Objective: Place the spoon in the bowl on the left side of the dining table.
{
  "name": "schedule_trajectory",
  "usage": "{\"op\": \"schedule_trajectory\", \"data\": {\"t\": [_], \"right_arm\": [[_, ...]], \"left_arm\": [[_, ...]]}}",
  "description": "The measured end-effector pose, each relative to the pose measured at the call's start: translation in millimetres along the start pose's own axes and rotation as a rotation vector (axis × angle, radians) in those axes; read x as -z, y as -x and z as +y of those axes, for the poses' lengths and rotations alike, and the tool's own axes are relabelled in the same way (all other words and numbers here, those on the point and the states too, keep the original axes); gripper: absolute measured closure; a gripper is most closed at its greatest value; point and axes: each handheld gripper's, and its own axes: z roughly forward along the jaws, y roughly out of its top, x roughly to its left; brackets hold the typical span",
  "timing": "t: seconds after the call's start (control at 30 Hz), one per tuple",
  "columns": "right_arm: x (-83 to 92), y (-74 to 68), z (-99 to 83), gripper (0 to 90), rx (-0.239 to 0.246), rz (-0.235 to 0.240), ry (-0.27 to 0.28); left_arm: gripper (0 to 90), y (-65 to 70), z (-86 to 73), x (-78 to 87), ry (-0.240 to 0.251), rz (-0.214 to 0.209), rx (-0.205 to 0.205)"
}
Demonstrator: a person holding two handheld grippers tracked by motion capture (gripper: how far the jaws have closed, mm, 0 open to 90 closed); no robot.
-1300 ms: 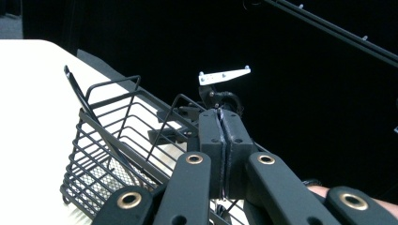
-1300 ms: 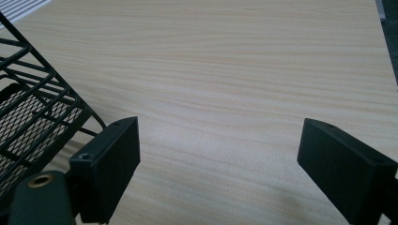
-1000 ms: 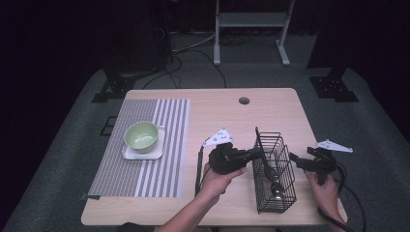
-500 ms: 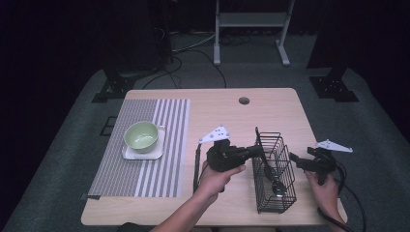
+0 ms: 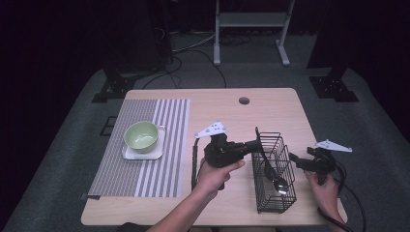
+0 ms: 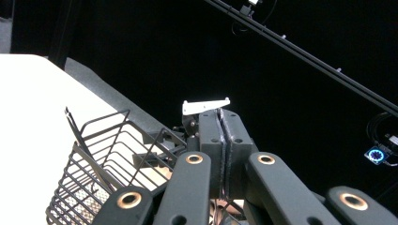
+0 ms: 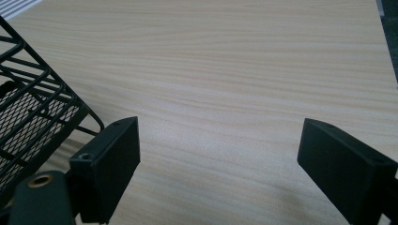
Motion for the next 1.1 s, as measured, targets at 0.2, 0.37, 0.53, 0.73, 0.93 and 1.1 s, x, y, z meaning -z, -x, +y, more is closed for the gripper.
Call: {"op": "schedule_trajectory", "data": {"t": [0.2,0.37,0.53,0.73,0.93,1.1], "right_arm": [[-0.2,-0.1,0.0,12.3,0.001,-0.002,-0.002],[-0.7,-0.3,0.1,12.3,0.001,-0.005,-0.005],[-0.8,-0.4,0.1,12.3,0.001,-0.005,-0.006],[-1.2,-0.5,0.2,12.3,0.006,-0.006,-0.01],[-1.8,-0.8,0.2,12.3,0.01,-0.01,-0.015],[-2.4,-1.5,0.3,12.3,0.012,-0.013,-0.02]], "left_arm": [[89.5,0.0,4.8,3.0,0.018,0.0,0.009],[89.5,-0.3,9.8,5.9,0.041,-0.008,0.024],[89.5,-2.4,12.5,11.4,0.06,-0.009,0.036],[89.5,-3.7,16.2,16.0,0.076,-0.008,0.041],[89.5,-3.2,20.1,20.3,0.09,-0.008,0.04],[89.5,-4.2,23.4,24.1,0.103,-0.009,0.043]]}}
